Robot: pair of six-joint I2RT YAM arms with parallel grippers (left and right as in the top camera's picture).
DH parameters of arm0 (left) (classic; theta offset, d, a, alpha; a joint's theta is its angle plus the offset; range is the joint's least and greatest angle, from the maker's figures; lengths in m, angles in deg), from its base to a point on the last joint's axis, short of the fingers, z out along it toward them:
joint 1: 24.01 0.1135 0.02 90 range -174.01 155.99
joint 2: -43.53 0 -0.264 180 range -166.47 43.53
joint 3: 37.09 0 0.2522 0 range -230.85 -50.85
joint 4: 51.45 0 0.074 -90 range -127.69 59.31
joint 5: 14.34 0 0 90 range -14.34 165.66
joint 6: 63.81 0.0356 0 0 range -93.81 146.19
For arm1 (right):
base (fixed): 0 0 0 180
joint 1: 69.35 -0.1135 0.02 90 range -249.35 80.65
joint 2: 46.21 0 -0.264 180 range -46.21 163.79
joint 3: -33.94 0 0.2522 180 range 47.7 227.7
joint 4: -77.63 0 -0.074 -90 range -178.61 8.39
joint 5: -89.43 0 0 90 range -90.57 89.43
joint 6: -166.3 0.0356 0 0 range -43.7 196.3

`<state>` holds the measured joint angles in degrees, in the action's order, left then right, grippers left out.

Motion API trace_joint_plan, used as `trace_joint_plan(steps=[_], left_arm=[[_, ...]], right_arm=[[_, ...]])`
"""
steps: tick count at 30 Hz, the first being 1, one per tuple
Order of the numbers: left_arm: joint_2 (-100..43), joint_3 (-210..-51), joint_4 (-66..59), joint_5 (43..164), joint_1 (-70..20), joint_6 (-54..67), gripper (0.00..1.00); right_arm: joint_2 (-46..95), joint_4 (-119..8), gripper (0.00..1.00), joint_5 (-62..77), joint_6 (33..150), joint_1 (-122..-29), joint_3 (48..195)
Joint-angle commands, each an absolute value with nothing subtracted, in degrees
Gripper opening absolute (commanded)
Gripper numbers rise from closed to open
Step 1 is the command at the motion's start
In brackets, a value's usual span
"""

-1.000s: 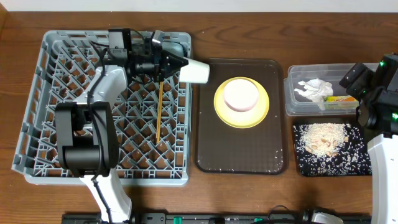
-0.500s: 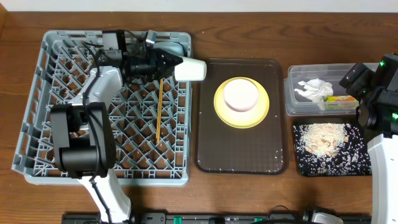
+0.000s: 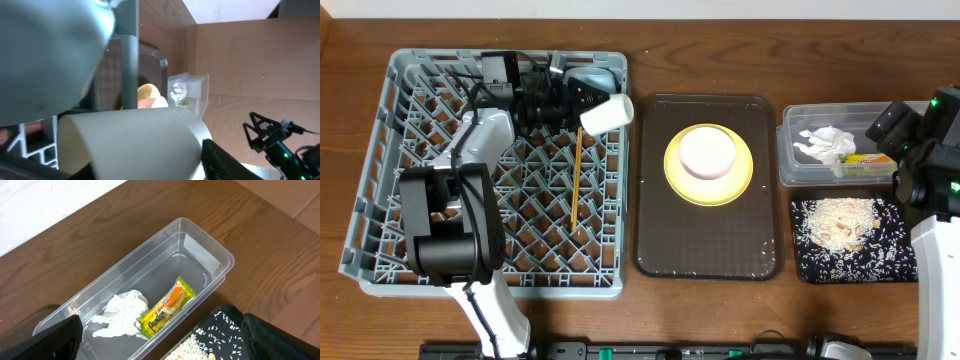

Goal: Sort waste into correct bins and load items into the dishwasher rack

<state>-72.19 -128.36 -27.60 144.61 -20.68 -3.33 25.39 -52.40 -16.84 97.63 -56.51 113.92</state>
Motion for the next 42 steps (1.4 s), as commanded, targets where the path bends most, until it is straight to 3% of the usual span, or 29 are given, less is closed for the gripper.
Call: trace_joint_plan(steps=[1,7,18,32,38,42], left_arm=[[-72.93,-127.47,-27.3,142.36,-20.2,-1.91,0.53],[-72.28,-127.47,-27.27,141.55,-19.19,-1.91,0.54],[-68.85,-127.47,-21.61,136.54,-16.55,1.04,0.64],[-53.28,-127.47,-5.7,108.13,-15.98,6.05,0.66],[-46.64,-127.47,-3.12,105.77,-17.84,6.05,0.51],[-43.43,-127.47,-2.75,101.99,-22.38,6.0,0.25]], right_arm=[[25.04,-52.36,0.99,-17.01,97.43,-56.25,114.34],[25.04,-52.36,0.99,-17.01,97.43,-56.25,114.34],[25.04,-52.36,0.99,-17.01,97.43,-56.25,114.34],[25.04,-52.36,0.99,-17.01,97.43,-56.25,114.34],[25.04,-52.36,0.99,-17.01,97.43,-56.25,114.34],[25.04,-52.36,0.99,-17.01,97.43,-56.25,114.34]])
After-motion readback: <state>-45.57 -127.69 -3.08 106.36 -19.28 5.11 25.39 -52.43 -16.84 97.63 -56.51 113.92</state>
